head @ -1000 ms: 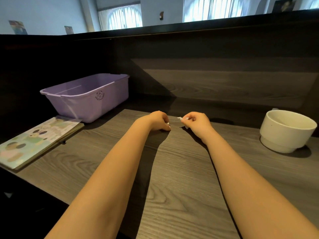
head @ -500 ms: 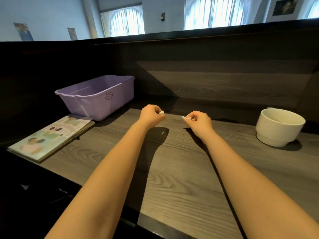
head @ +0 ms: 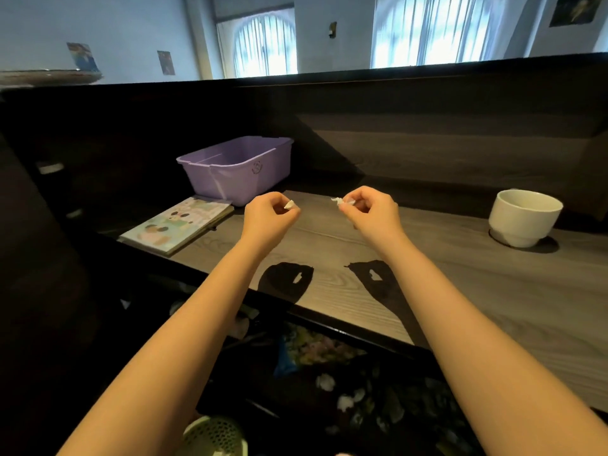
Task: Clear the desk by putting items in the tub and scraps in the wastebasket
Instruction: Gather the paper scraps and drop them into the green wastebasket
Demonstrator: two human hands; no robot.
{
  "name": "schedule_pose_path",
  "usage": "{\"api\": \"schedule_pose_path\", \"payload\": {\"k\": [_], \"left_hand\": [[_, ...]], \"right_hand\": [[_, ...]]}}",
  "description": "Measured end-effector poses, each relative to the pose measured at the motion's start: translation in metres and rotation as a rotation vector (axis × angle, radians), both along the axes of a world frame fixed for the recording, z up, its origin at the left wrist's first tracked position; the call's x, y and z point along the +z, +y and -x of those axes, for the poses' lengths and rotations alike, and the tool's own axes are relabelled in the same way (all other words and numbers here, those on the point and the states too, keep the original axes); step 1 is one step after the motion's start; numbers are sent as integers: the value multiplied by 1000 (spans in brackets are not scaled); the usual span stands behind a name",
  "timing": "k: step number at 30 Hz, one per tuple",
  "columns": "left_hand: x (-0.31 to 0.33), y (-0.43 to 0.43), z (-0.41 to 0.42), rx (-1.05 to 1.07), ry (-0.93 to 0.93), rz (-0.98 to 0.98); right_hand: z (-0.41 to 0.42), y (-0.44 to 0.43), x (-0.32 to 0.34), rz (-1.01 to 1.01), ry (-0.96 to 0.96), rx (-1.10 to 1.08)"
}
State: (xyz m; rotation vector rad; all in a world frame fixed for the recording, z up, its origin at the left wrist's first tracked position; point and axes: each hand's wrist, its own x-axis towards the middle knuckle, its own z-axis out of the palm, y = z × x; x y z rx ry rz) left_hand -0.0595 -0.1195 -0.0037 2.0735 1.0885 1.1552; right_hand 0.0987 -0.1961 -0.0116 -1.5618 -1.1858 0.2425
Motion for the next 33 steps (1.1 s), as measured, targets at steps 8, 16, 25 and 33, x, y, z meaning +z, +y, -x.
{"api": "schedule_pose_path", "payload": {"k": [8,16,25,33], "left_hand": [[-18,-38,98,104,2,-55],[-67,-66,189,193,80,-120],[-171,-68,269,332,245,95],[-272,-43,290,383,416,335]], "right_hand": [[83,-28,-6,-111,-4,115],[165,-42,-58,-79,-30,295],[248,-26,-166,118,-68,440],[280,8,-260,337,-129,516]]}}
